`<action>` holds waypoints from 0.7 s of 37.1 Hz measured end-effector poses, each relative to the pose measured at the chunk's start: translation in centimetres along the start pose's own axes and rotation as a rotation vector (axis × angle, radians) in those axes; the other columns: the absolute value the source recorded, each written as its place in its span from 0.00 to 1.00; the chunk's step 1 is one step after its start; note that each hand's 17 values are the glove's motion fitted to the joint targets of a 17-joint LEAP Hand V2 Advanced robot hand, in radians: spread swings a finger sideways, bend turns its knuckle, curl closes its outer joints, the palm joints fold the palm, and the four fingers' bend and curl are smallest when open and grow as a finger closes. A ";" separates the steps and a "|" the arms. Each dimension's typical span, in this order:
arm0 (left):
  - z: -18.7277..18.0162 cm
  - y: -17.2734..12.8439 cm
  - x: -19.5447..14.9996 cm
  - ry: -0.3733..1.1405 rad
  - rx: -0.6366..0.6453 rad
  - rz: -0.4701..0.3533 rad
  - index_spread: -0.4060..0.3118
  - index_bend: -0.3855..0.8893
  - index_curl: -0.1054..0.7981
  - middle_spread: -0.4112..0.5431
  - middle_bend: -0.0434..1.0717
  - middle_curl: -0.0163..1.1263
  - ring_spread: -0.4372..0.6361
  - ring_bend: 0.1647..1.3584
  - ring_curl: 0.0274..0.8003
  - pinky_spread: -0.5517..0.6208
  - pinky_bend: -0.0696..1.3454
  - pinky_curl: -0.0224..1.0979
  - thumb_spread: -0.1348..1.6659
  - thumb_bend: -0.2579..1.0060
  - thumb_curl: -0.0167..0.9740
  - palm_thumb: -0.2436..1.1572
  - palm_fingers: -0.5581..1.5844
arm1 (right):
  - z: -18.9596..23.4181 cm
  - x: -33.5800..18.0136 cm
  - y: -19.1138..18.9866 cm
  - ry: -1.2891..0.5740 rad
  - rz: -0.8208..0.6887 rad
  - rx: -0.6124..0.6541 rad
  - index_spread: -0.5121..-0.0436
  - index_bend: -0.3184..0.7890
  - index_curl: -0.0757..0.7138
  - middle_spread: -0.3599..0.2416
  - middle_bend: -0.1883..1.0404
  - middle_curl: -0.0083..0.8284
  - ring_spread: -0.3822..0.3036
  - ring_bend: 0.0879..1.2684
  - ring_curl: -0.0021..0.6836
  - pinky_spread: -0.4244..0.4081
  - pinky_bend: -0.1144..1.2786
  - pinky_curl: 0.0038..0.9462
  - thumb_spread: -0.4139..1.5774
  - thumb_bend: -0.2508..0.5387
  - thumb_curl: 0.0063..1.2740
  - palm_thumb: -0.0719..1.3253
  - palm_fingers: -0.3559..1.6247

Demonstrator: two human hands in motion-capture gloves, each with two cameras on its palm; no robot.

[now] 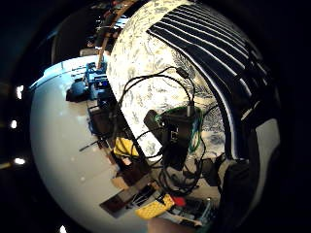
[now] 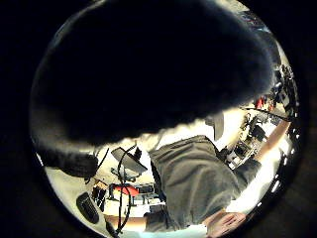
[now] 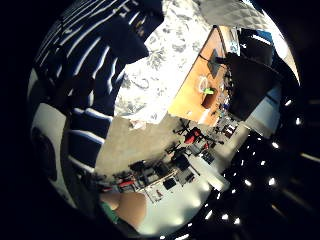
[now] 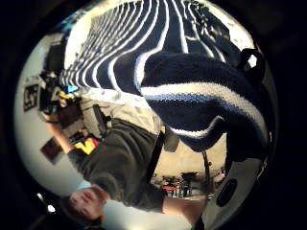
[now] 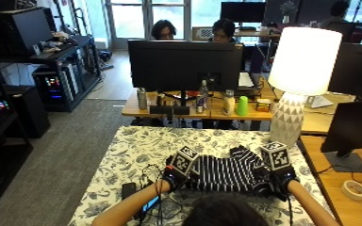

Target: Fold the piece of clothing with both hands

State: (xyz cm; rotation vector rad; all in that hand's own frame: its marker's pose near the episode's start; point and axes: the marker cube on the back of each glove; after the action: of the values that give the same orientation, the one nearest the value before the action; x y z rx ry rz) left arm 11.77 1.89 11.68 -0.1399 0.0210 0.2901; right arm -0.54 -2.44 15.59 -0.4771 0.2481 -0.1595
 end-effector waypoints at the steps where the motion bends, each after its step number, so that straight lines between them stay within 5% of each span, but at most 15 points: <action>1: -0.6 0.0 -0.2 -0.003 0.005 -0.008 0.25 0.40 0.49 0.09 0.37 0.48 0.08 0.28 0.50 0.10 0.45 0.38 0.94 0.31 0.25 0.69 0.81 | -0.8 0.3 -0.1 0.000 0.010 0.007 0.59 0.42 0.53 0.33 0.39 0.56 0.21 0.47 0.65 0.08 0.55 0.39 0.71 0.42 0.30 0.88 0.82; 5: -3.7 -1.7 -1.9 -0.006 0.077 -0.083 0.24 0.40 0.49 0.09 0.37 0.48 0.08 0.28 0.50 0.10 0.44 0.37 0.94 0.31 0.25 0.69 0.81 | -4.4 1.7 -1.3 -0.003 0.071 0.063 0.59 0.42 0.53 0.33 0.39 0.57 0.21 0.48 0.65 0.08 0.55 0.40 0.70 0.40 0.30 0.88 0.82; 13: -8.4 -10.0 -6.4 0.029 0.139 -0.273 0.24 0.40 0.49 0.08 0.37 0.48 0.07 0.27 0.50 0.11 0.42 0.37 0.94 0.31 0.24 0.68 0.81 | -9.8 5.7 -9.6 -0.016 0.218 0.173 0.59 0.41 0.54 0.33 0.39 0.58 0.21 0.47 0.65 0.08 0.55 0.40 0.71 0.37 0.30 0.89 0.82; 17: -9.8 -11.0 -6.8 0.098 0.132 -0.336 0.24 0.40 0.50 0.08 0.37 0.49 0.07 0.27 0.50 0.11 0.41 0.37 0.94 0.31 0.24 0.68 0.81 | -10.9 6.9 -13.0 -0.043 0.259 0.213 0.59 0.42 0.54 0.33 0.39 0.58 0.21 0.47 0.65 0.08 0.55 0.41 0.71 0.36 0.30 0.90 0.82; 22: -8.3 -15.4 -7.5 0.120 0.048 -0.383 0.24 0.40 0.50 0.08 0.37 0.49 0.07 0.28 0.50 0.12 0.40 0.37 0.94 0.31 0.24 0.68 0.81 | -11.5 5.7 -14.6 -0.106 0.308 0.281 0.59 0.42 0.54 0.33 0.39 0.58 0.21 0.47 0.66 0.08 0.56 0.41 0.71 0.34 0.30 0.90 0.82; 26: -6.2 -18.5 -7.7 0.080 -0.024 -0.356 0.24 0.40 0.50 0.08 0.37 0.49 0.07 0.27 0.50 0.12 0.39 0.37 0.94 0.31 0.24 0.67 0.81 | -10.7 5.6 -19.1 -0.038 0.420 0.517 0.59 0.42 0.55 0.33 0.39 0.59 0.22 0.47 0.66 0.10 0.56 0.42 0.71 0.33 0.30 0.91 0.82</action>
State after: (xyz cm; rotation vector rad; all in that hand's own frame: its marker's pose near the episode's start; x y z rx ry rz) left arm 9.66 -18.67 8.35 -0.1757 0.0707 -0.0712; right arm 0.10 -25.04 14.28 0.0906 0.2541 0.1953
